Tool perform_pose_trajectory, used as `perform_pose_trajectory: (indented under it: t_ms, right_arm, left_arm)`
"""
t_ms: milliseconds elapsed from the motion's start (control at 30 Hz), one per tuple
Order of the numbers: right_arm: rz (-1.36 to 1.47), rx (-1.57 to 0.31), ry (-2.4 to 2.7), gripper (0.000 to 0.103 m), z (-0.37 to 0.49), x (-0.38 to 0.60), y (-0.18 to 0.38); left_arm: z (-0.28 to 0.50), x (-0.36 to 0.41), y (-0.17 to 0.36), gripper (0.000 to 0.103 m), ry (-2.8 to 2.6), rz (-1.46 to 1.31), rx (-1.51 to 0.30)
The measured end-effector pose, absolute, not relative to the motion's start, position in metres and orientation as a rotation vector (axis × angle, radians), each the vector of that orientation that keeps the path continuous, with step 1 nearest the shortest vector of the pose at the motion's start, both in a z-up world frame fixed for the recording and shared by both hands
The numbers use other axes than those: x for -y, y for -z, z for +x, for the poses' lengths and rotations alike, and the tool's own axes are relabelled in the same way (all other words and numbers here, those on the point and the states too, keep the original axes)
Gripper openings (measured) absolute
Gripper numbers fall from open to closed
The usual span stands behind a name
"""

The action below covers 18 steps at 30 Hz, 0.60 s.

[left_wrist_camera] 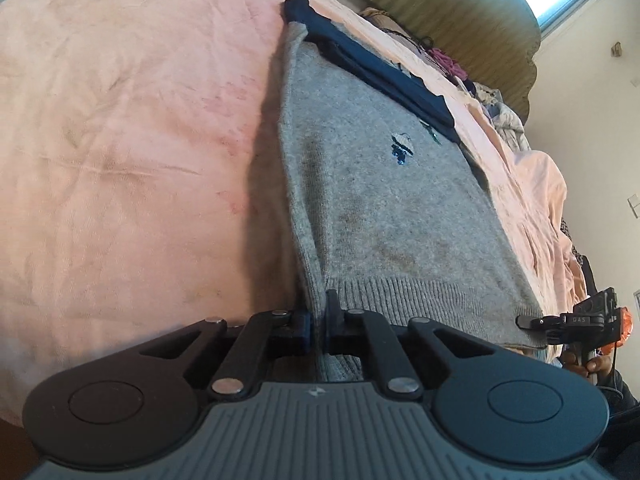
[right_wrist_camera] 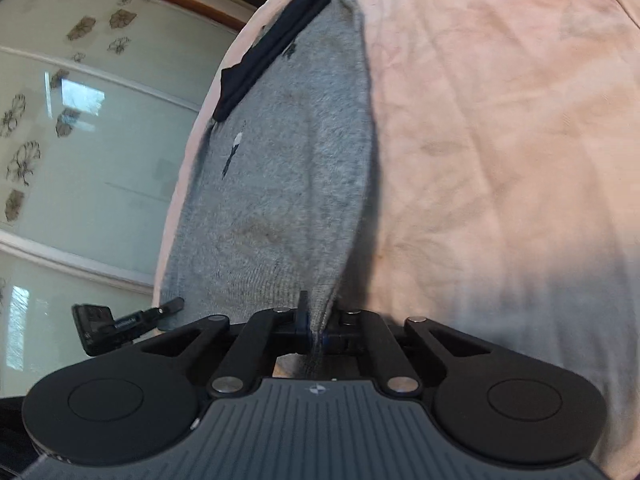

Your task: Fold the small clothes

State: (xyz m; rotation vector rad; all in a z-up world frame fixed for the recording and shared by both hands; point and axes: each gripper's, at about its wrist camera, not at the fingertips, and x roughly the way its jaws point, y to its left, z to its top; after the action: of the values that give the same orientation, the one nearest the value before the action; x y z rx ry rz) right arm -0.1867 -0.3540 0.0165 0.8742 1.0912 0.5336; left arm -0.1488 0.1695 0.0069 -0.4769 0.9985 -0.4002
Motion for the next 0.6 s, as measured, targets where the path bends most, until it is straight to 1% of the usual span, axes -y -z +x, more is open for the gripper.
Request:
perform_pose_trajectory:
  t_ms: [67,133,167,200,233,267,300,367,400,433,467,500,567,600]
  right_arm:
    - [0.898,-1.09,-0.533,0.008,-0.186,0.355,-0.015]
    - [0.949,-1.098,-0.543,0.018,-0.187,0.362,-0.015]
    - [0.968,-1.091,-0.544,0.032,-0.189,0.368,-0.017]
    - [0.973,-1.055,-0.529,0.052,-0.191,0.374,-0.025]
    - [0.962,-0.999,-0.494,0.062,-0.192,0.38,-0.036]
    - [0.937,-0.937,-0.444,0.082,-0.192,0.385,-0.048]
    - [0.887,-0.88,-0.392,0.093,-0.188,0.384,-0.062]
    - [0.741,-0.79,-0.321,0.094,-0.169,0.364,-0.086]
    - [0.682,-0.759,-0.297,0.095,-0.157,0.348,-0.094]
    - [0.638,-0.733,-0.282,0.096,-0.144,0.329,-0.098]
    - [0.609,-0.712,-0.282,0.101,-0.13,0.31,-0.099]
    - [0.577,-0.701,-0.292,0.102,-0.116,0.29,-0.096]
    - [0.507,-0.712,-0.289,0.102,-0.087,0.256,-0.084]
    - [0.486,-0.732,-0.275,0.102,-0.071,0.244,-0.077]
  left_arm:
    - [-0.152,-0.173,-0.011,0.009,0.407,-0.489,-0.974]
    - [-0.156,-0.184,-0.021,0.009,0.385,-0.493,-0.949]
    - [-0.158,-0.19,-0.028,0.009,0.345,-0.478,-0.922]
    - [-0.159,-0.194,-0.038,0.009,0.287,-0.446,-0.888]
    - [-0.157,-0.194,-0.05,0.01,0.228,-0.393,-0.848]
    - [-0.154,-0.188,-0.061,0.01,0.176,-0.327,-0.798]
    - [-0.148,-0.176,-0.071,0.012,0.126,-0.256,-0.741]
    - [-0.132,-0.141,-0.08,0.027,0.078,-0.143,-0.656]
    - [-0.122,-0.119,-0.08,0.045,0.079,-0.102,-0.624]
    - [-0.112,-0.095,-0.077,0.067,0.088,-0.07,-0.603]
    - [-0.101,-0.072,-0.072,0.075,0.089,-0.046,-0.594]
    - [-0.091,-0.053,-0.067,0.078,0.098,-0.028,-0.589]
    - [-0.072,-0.02,-0.051,0.078,0.16,0.008,-0.599]
    - [-0.061,-0.007,-0.043,0.078,0.154,0.04,-0.633]
